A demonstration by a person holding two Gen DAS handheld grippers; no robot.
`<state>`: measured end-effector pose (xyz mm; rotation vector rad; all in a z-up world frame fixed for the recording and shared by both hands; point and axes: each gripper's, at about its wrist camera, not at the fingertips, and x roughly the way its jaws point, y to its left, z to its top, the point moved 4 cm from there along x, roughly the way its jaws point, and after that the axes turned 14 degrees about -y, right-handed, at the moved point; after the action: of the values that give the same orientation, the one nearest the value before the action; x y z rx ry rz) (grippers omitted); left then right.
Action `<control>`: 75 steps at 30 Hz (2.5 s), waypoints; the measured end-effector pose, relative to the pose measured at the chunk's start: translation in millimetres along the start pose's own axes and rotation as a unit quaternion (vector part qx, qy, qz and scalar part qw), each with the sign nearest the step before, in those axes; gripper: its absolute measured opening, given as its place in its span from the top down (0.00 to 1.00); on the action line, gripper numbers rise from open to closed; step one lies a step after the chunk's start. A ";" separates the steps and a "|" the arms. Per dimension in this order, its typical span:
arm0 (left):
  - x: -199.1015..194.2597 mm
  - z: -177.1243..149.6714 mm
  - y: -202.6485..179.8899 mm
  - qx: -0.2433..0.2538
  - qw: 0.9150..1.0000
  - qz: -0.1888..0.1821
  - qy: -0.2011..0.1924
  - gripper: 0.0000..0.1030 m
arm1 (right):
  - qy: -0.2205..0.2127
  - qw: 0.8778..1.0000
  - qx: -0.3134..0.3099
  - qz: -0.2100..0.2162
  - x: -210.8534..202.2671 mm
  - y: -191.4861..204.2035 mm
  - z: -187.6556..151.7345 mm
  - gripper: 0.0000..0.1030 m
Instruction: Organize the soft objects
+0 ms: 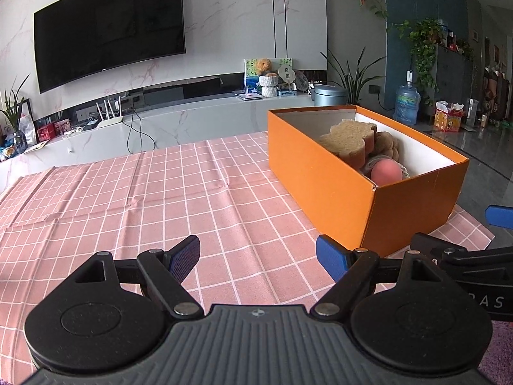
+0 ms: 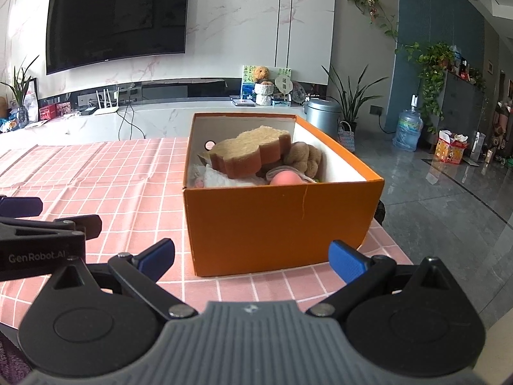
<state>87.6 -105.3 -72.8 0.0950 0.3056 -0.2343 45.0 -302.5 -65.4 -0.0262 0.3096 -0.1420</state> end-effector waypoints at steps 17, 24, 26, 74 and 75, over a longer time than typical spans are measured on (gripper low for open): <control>-6.0 6.3 -0.3 0.000 1.000 0.002 -0.005 0.07 | -0.007 1.000 -0.003 -0.009 -3.8 -1.8 3.3 0.02; -7.4 7.5 -2.2 0.001 1.000 0.001 -0.003 0.07 | -0.004 1.000 -0.004 -0.014 -4.3 -2.6 2.9 0.02; -8.0 8.3 -1.9 -0.001 1.000 0.000 -0.004 0.07 | -0.004 1.000 -0.003 -0.015 -4.3 -2.9 2.7 0.02; -15.0 11.7 -0.6 0.003 1.000 0.012 -0.014 0.07 | -0.006 1.000 -0.005 -0.027 -8.8 -3.7 3.9 0.02; -16.0 11.9 -1.7 0.003 1.000 0.012 -0.014 0.07 | -0.006 1.000 -0.005 -0.027 -8.8 -3.7 3.9 0.02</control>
<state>75.7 -105.1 -56.6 0.1004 0.2754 -0.2130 37.5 -304.9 -58.9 -0.0452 0.2986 -0.1941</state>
